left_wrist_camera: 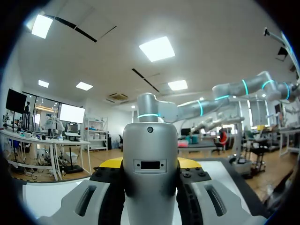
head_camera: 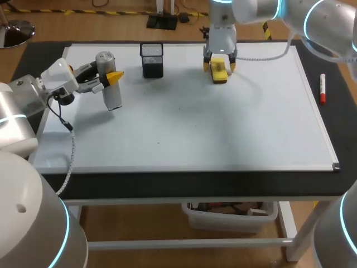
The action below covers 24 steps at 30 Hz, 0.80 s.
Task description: Pick up the inspection probe, press it on each red-marked spot on the whiteboard one by one, put down the probe, pick up the eraser, and wipe off all the red marks.
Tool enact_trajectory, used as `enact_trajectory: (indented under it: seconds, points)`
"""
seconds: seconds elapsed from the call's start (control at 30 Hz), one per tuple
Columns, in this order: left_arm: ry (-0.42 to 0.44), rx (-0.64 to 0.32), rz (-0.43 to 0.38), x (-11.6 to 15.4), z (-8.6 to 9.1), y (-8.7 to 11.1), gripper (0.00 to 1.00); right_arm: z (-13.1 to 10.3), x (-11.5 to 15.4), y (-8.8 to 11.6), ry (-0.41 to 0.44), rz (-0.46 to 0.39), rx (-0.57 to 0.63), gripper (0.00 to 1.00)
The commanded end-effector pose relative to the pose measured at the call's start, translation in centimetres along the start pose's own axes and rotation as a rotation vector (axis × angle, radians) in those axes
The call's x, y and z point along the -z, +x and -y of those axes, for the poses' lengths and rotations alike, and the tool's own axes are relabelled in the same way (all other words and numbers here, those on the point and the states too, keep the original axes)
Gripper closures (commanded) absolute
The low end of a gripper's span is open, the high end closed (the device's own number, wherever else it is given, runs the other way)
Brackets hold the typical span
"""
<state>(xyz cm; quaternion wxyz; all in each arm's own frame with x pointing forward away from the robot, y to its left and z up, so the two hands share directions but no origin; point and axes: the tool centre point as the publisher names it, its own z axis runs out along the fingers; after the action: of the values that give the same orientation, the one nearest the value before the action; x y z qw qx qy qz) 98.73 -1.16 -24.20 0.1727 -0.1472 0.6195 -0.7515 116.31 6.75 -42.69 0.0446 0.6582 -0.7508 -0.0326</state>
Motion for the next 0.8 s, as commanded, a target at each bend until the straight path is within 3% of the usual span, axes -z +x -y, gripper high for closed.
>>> enact_trajectory:
  seconds: [0.03, 0.47, 0.8]
  points:
    - [0.003, -0.003, 0.001, 0.0, 0.0, 0.0, 1.00, 0.2, 1.1, 1.8, -0.006, 0.065, -0.086, 0.00]
    - [0.003, -0.003, 0.001, 0.0, 0.0, 0.0, 1.00, 1.6, 6.0, 7.8, -0.064, 0.435, -0.643, 0.00]
    - [0.003, -0.003, 0.001, 0.0, 0.0, 0.0, 1.00, 2.1, 10.5, 10.7, -0.057, 0.577, -0.897, 0.00]
